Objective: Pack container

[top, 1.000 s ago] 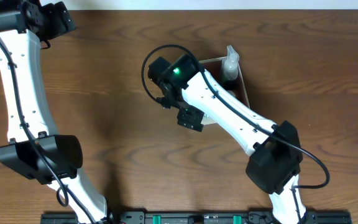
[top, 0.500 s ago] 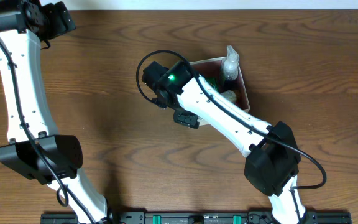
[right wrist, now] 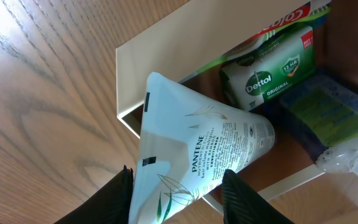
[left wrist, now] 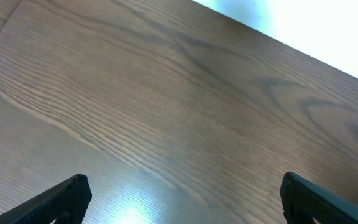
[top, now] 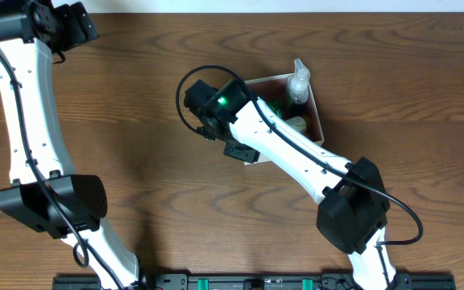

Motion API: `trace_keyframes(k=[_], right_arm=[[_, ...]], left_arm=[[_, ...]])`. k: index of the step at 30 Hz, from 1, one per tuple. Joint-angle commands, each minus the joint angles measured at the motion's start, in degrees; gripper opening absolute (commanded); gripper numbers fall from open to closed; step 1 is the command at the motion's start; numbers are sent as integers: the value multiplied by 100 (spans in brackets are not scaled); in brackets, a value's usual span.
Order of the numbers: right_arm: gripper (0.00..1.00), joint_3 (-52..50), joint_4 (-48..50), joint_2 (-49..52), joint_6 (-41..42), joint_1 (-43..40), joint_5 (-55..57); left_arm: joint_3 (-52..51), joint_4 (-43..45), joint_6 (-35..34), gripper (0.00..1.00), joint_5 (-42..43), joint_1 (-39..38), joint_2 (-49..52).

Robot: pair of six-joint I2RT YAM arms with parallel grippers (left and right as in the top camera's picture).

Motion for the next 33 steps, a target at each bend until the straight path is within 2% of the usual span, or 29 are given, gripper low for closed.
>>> trace_keyframes(k=[1,15,19,24,28,33], right_arm=[[46,-52,7,63,-4,13,-146],[45,-511,57,66,-7,-50,-83],[34,-511,142,66,-4,-52,236],[30,-509,229,66,-2,-83,330],[15,-509,310,66,39,-114,334],[1,-505,326,63,334,-208,337]], left_arm=[[2,-13,35,97,-70,20,28],[2,-13,35,98,-70,20,28],[2,-13,35,98,-70,20,28],[2,-13,35,98,-70,20,28],[2,-13,35,98,-68,20,28],[2,-13,35,98,-70,20,28]])
